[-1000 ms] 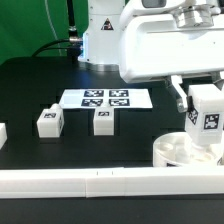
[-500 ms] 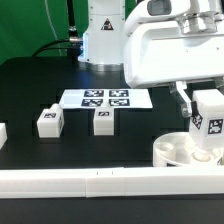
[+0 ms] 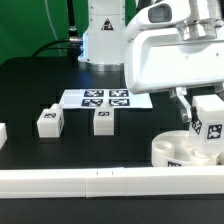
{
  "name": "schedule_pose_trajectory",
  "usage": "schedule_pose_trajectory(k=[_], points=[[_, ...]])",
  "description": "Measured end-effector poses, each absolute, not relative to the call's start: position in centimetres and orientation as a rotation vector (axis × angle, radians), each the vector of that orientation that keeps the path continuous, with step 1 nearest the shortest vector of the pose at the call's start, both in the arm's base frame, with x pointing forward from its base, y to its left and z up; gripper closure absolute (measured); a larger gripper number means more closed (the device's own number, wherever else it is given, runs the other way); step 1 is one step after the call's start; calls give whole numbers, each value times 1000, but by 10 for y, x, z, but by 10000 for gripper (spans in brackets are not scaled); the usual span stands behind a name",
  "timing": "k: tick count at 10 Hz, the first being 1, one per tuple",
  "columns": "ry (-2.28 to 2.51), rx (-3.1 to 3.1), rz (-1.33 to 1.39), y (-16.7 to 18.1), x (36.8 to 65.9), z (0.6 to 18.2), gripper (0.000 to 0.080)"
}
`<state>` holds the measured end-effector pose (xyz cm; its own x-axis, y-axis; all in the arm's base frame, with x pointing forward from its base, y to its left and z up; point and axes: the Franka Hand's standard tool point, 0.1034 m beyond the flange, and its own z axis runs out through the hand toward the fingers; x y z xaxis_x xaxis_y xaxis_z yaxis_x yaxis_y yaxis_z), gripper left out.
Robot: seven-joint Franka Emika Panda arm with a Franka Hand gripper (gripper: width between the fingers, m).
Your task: Assemble stool
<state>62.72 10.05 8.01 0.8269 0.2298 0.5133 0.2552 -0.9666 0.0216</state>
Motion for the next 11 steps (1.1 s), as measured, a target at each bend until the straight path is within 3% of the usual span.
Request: schedule_pose_trajectory(k=[7,8,9,11], points=[[-379,-2939,-931,97,628,73,463],[-380,-2940,-928,97,628,73,271],[-382,-2945,-900,98,629,75,187],[-387,-2945,-887,99,633,86,160]])
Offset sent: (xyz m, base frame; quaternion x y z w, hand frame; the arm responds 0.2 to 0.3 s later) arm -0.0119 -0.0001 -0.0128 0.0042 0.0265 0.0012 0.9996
